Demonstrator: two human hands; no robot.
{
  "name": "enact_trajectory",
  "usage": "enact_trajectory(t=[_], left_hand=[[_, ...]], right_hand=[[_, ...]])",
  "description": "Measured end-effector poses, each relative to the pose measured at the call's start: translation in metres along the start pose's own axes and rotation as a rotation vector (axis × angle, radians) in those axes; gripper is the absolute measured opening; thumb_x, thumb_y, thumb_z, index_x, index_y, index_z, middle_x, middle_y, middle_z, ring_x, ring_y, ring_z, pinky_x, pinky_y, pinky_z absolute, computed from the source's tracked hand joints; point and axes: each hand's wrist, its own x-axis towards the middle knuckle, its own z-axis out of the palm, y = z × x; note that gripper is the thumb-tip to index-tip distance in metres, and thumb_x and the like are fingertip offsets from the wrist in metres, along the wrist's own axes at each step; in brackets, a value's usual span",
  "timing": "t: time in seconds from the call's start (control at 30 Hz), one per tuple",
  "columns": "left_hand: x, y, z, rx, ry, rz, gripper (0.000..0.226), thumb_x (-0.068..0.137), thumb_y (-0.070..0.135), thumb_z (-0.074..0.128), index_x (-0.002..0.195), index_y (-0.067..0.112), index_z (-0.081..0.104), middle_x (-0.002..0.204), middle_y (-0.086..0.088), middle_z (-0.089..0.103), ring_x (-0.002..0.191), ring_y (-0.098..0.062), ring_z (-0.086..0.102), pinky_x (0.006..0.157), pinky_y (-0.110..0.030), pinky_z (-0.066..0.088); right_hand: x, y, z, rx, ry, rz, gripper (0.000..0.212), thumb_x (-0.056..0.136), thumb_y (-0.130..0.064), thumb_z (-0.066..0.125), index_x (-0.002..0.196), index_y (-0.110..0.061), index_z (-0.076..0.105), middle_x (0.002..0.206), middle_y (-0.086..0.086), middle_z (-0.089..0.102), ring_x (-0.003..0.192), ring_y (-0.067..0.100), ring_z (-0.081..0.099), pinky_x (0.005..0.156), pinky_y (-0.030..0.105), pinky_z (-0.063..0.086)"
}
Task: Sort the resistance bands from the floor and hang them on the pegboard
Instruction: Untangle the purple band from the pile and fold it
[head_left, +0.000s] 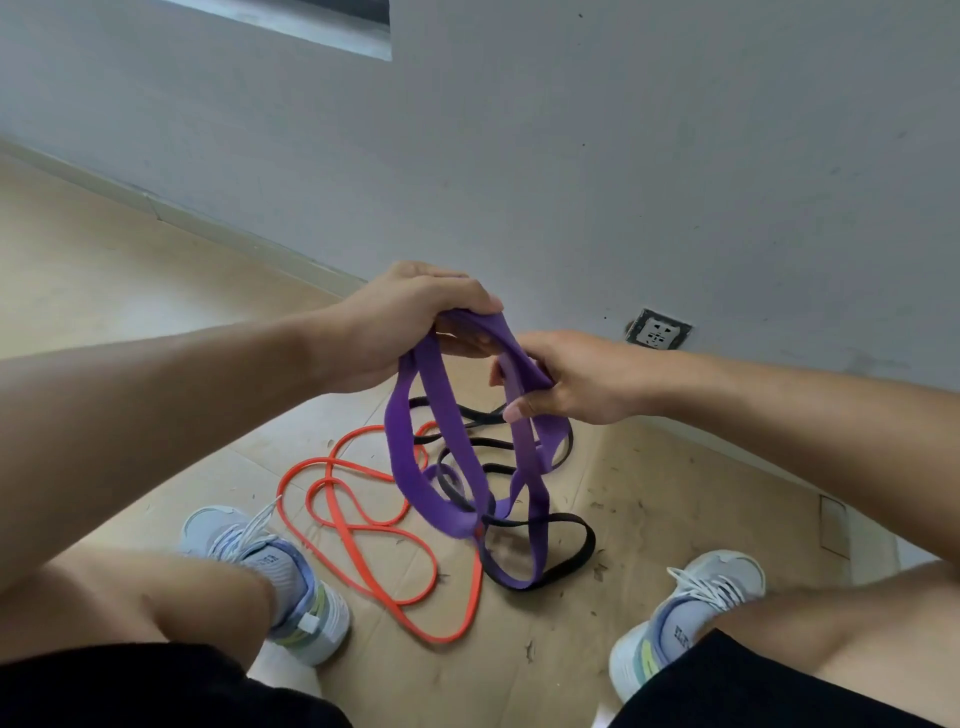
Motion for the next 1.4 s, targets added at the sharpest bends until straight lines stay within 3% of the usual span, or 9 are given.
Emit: enact_trajectory(t=[0.17, 0.27, 0.47, 0.73, 0.83, 0.97, 1.17, 1.27, 1.4], left_hand=[[0.003, 0.001, -0.009, -0.088, -0.048, 0.025, 0.024, 0.097, 0.009, 0.057, 0.078, 0.007, 0.072, 0.083, -0.010, 0.074, 0.086, -0.023, 0.072, 0.104, -0.041, 0.053], [0.002, 0.003, -0.010, -0.067, -0.068, 0.020, 0.023, 0.097, 0.010, 0.056, 0.081, 0.008, 0.072, 0.082, -0.008, 0.074, 0.087, -0.021, 0.072, 0.107, -0.042, 0.051], [0.001, -0.002, -0.026, 0.310, -0.060, -0.014, 0.018, 0.088, 0.028, 0.063, 0.097, 0.014, 0.066, 0.086, -0.012, 0.067, 0.077, -0.025, 0.062, 0.080, -0.036, 0.049], [-0.003, -0.013, 0.003, 0.637, -0.046, -0.017, 0.041, 0.094, 0.034, 0.035, 0.086, 0.003, 0.061, 0.084, -0.014, 0.059, 0.077, -0.024, 0.049, 0.076, -0.040, 0.041], [0.002, -0.010, 0.006, 0.570, 0.005, -0.003, 0.053, 0.092, 0.067, 0.054, 0.084, 0.016, 0.064, 0.066, 0.000, 0.052, 0.061, -0.013, 0.047, 0.065, -0.030, 0.040], [0.006, -0.005, 0.007, 0.701, 0.002, 0.127, 0.046, 0.068, 0.059, 0.085, 0.079, 0.021, 0.062, 0.059, 0.007, 0.056, 0.047, -0.002, 0.044, 0.046, -0.012, 0.032], [0.009, 0.000, 0.003, 0.808, 0.053, 0.289, 0.049, 0.070, 0.069, 0.076, 0.070, 0.021, 0.068, 0.055, 0.001, 0.055, 0.047, -0.007, 0.045, 0.048, -0.018, 0.035], [0.008, 0.001, -0.002, 0.885, 0.032, 0.295, 0.050, 0.069, 0.070, 0.075, 0.068, 0.020, 0.066, 0.050, 0.005, 0.053, 0.045, -0.006, 0.046, 0.046, -0.017, 0.034], [0.009, 0.003, -0.010, 0.903, -0.061, 0.227, 0.052, 0.058, 0.068, 0.081, 0.073, 0.020, 0.067, 0.058, 0.005, 0.058, 0.048, -0.005, 0.049, 0.047, -0.017, 0.035]], right_hand=[[-0.003, 0.004, -0.001, 0.031, 0.077, 0.071, 0.052, 0.080, -0.051, 0.083, 0.114, -0.019, 0.059, 0.110, -0.002, 0.070, 0.097, 0.015, 0.067, 0.083, 0.034, 0.057], [-0.004, 0.007, 0.002, 0.055, 0.117, 0.089, 0.036, 0.088, -0.042, 0.079, 0.104, -0.023, 0.054, 0.092, -0.005, 0.064, 0.081, 0.012, 0.062, 0.068, 0.026, 0.050], [-0.006, 0.008, -0.005, 0.097, 0.035, 0.095, 0.018, 0.097, -0.026, 0.068, 0.096, -0.029, 0.051, 0.084, -0.006, 0.055, 0.075, 0.011, 0.052, 0.072, 0.028, 0.043], [-0.003, 0.002, -0.004, 0.356, -0.180, 0.153, 0.028, 0.099, 0.002, 0.057, 0.121, -0.015, 0.058, 0.103, 0.001, 0.069, 0.094, 0.012, 0.068, 0.083, 0.021, 0.056], [-0.005, 0.005, -0.004, 0.284, -0.172, 0.195, 0.037, 0.101, -0.001, 0.054, 0.135, -0.016, 0.053, 0.127, 0.001, 0.062, 0.120, 0.016, 0.059, 0.099, 0.027, 0.050], [-0.005, 0.006, -0.006, 0.223, -0.019, 0.149, 0.022, 0.106, -0.016, 0.052, 0.128, -0.018, 0.056, 0.109, 0.002, 0.067, 0.096, 0.019, 0.064, 0.084, 0.033, 0.054], [-0.009, 0.006, -0.016, 0.270, -0.002, 0.068, 0.036, 0.086, -0.026, 0.084, 0.118, -0.021, 0.068, 0.100, -0.006, 0.080, 0.094, 0.015, 0.075, 0.077, 0.021, 0.060], [-0.008, 0.004, -0.017, 0.214, -0.054, 0.063, 0.034, 0.084, -0.037, 0.084, 0.114, -0.031, 0.069, 0.104, -0.005, 0.078, 0.096, 0.016, 0.075, 0.082, 0.026, 0.062], [-0.008, 0.005, -0.020, 0.188, -0.049, 0.083, 0.022, 0.084, -0.042, 0.083, 0.098, -0.028, 0.074, 0.085, -0.008, 0.074, 0.077, 0.008, 0.071, 0.065, 0.016, 0.052]])
